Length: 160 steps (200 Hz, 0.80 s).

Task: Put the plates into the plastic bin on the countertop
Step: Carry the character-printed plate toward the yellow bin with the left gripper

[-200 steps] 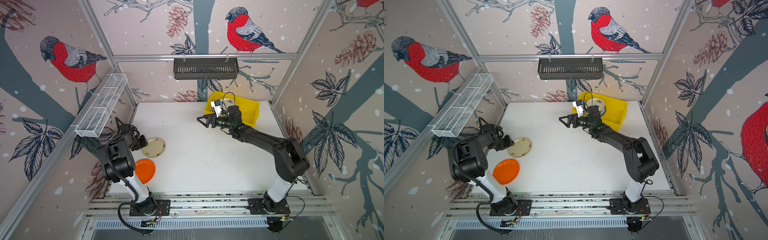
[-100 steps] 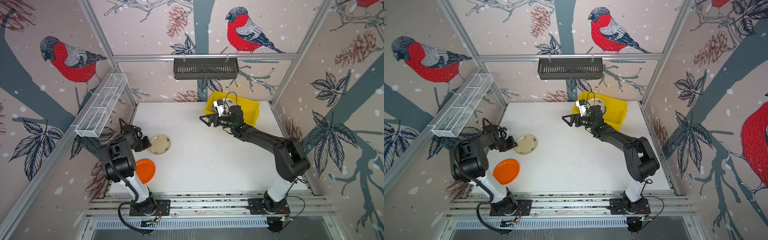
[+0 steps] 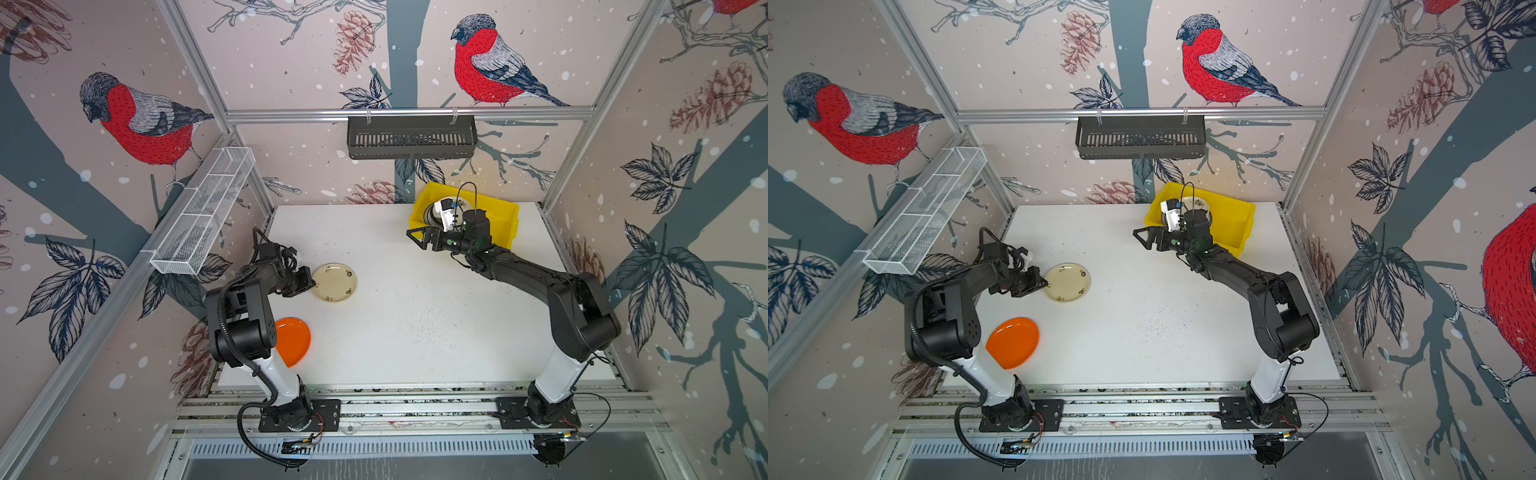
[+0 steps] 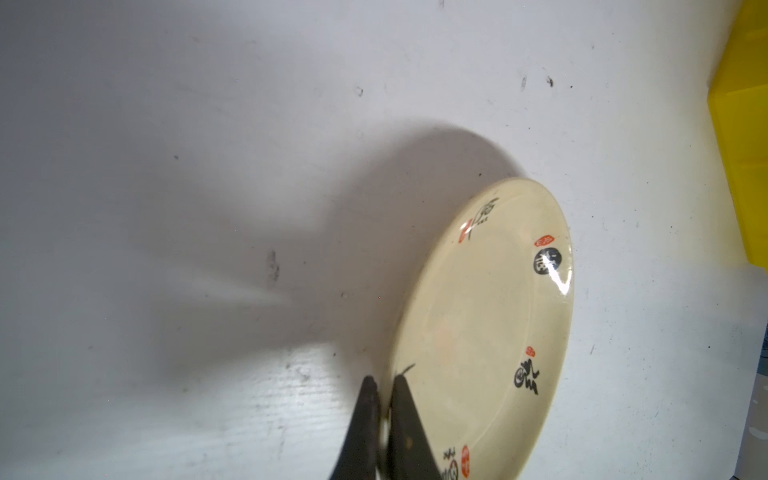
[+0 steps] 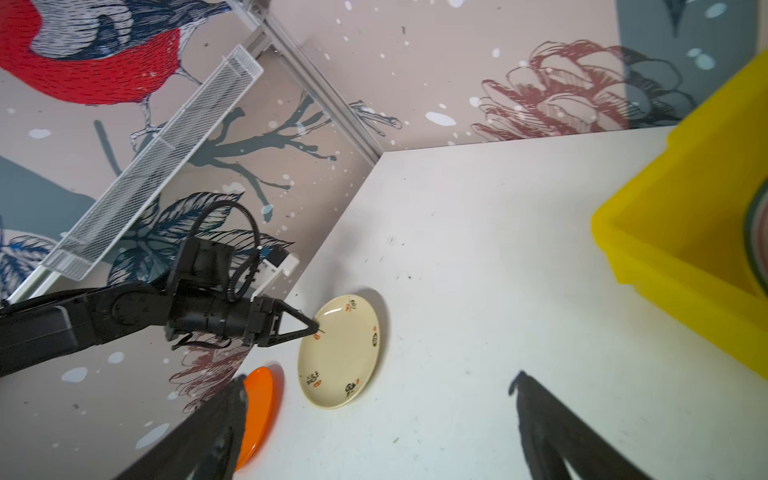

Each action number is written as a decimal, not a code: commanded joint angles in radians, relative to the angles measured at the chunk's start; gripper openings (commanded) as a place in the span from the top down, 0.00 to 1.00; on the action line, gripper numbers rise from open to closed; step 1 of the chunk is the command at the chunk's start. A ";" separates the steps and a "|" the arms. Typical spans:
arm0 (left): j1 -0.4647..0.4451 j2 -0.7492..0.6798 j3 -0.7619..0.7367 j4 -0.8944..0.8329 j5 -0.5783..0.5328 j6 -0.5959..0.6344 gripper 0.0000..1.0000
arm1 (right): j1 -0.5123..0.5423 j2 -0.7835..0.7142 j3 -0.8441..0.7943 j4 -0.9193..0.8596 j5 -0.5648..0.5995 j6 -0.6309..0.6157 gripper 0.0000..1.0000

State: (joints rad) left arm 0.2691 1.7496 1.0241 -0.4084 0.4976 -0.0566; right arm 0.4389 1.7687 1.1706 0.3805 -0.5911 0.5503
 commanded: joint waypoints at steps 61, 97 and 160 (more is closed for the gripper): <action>-0.087 -0.067 0.001 0.081 0.103 -0.160 1.00 | -0.034 -0.040 0.053 -0.247 0.276 -0.150 0.00; -0.155 -0.171 -0.044 0.279 0.129 -0.322 1.00 | -0.059 -0.049 0.088 -0.353 0.417 -0.178 0.00; -0.395 -0.206 0.019 0.552 -0.019 -0.587 1.00 | -0.100 -0.151 0.059 -0.508 0.654 -0.113 0.00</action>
State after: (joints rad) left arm -0.0536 1.5246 0.9897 -0.0338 0.5442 -0.5022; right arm 0.3405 1.6810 1.2724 -0.0853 -0.0471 0.4023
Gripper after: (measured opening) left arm 0.076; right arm 0.998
